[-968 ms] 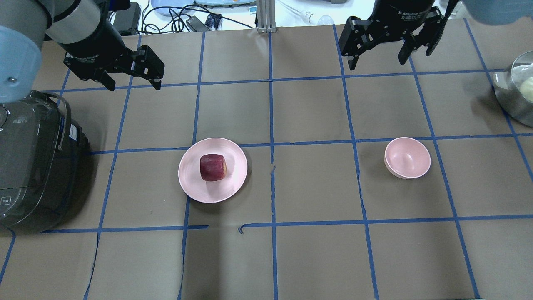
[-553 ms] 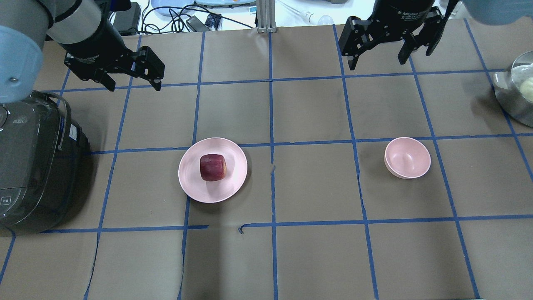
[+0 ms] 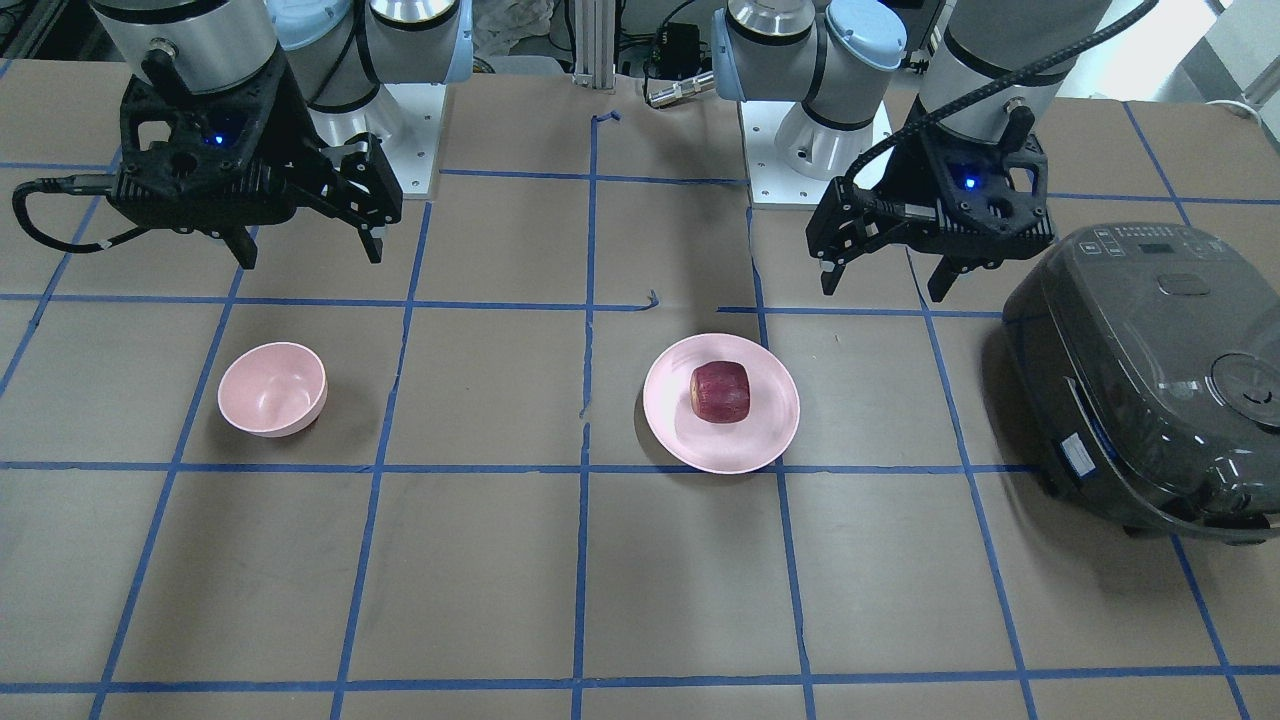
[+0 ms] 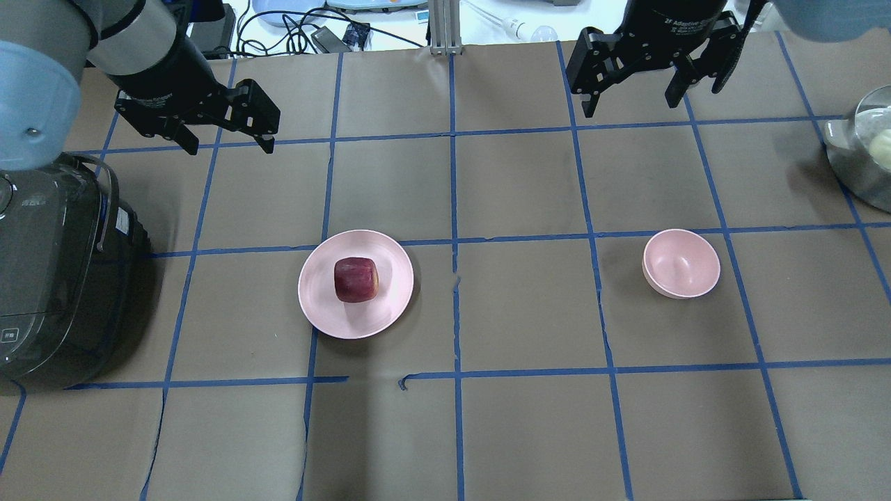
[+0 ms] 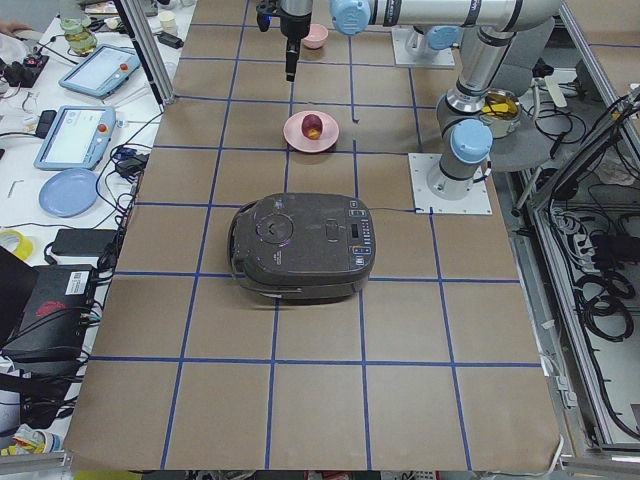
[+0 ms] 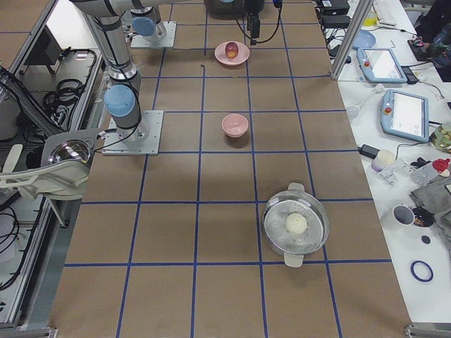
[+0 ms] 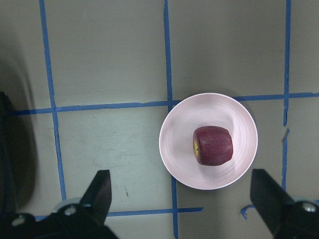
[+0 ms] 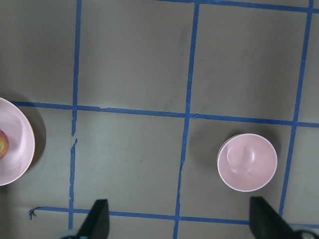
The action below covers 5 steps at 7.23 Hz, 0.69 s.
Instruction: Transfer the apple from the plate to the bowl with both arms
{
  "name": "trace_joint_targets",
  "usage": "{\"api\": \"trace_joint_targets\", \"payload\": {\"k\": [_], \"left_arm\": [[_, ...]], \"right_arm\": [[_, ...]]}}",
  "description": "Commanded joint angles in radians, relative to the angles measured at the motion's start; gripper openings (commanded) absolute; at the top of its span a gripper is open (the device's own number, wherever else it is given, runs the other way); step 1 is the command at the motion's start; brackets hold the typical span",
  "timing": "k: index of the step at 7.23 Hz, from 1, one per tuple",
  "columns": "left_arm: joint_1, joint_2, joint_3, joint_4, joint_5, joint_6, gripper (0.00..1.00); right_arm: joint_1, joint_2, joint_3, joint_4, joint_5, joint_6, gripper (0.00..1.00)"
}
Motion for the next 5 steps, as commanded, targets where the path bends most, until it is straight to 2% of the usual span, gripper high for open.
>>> {"api": "trace_joint_targets", "payload": {"k": [1,2,3,5], "left_arm": [[-0.038,-0.027,-0.039,0.011,-0.001,-0.09,1.0],[-0.094,-0.045,-0.108,0.063,0.001,-0.157,1.0],[-0.128,-0.074,-0.195,0.224,0.007,-0.208,1.0],[-0.171,-0.128,-0.356,0.433,0.006,-0.284,1.0]], "right_arm": [[0.0,0.0,0.0,0.0,0.0,0.0,1.0],[0.0,0.0,0.0,0.0,0.002,0.001,1.0],[0.0,0.0,0.0,0.0,0.002,0.001,1.0],[0.0,0.0,0.002,0.0,0.002,0.001,1.0]]}}
